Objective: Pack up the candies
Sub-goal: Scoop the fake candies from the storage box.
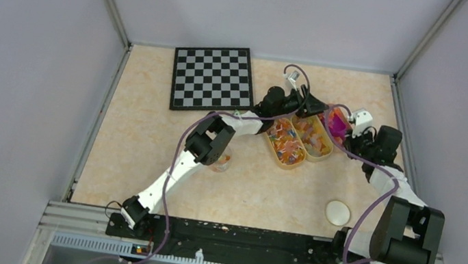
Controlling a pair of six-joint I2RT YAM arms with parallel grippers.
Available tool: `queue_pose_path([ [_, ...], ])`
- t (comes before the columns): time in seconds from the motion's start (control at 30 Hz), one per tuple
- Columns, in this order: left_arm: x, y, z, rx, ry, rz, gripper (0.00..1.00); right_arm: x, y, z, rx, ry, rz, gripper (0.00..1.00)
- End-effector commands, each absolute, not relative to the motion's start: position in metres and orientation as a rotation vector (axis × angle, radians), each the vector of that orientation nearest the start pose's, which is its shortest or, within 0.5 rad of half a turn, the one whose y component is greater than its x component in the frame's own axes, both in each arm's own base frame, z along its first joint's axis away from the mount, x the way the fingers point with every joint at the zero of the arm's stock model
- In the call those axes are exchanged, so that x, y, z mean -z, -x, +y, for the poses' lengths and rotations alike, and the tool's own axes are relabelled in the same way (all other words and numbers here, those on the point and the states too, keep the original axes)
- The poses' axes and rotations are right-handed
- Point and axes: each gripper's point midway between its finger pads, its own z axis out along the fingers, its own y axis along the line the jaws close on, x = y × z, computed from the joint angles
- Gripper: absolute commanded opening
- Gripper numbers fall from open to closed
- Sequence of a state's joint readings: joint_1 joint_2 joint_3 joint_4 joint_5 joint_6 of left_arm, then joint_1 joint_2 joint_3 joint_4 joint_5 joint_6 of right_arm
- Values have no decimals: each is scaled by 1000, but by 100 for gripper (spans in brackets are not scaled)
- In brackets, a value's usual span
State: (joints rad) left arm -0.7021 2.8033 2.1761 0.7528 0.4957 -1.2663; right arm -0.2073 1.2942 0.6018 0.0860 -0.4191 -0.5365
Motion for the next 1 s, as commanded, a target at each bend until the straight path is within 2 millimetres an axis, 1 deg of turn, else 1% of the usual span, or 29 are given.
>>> queue_pose_path([
  [0.0, -189, -459, -548, 1895, -111, 1649, 61, -105, -358, -16, -57, 581, 1971, 0],
  [0.17, -203, -458, -546, 1900, -129, 1626, 61, -112, -357, -17, -56, 566, 1944, 0],
  [0.33, -215, -455, -542, 1889, -153, 1608, 62, -118, -355, -23, -33, 551, 1940, 0],
  [0.5, -219, -453, -539, 1884, -166, 1606, 62, -123, -353, -26, -20, 534, 1932, 0],
  [0.63, -219, -451, -534, 1871, -177, 1613, 62, -128, -352, -28, -9, 521, 1922, 0],
  [0.7, -220, -450, -532, 1855, -192, 1610, 62, -133, -352, -27, -11, 515, 1901, 0],
  [0.87, -228, -452, -520, 1794, -225, 1594, 62, -146, -353, -25, -28, 506, 1851, 0],
  [0.9, -234, -452, -516, 1779, -228, 1583, 62, -147, -352, -26, -26, 503, 1849, 0],
  [0.97, -238, -455, -509, 1742, -233, 1578, 63, -148, -351, -27, -26, 500, 1848, 0],
])
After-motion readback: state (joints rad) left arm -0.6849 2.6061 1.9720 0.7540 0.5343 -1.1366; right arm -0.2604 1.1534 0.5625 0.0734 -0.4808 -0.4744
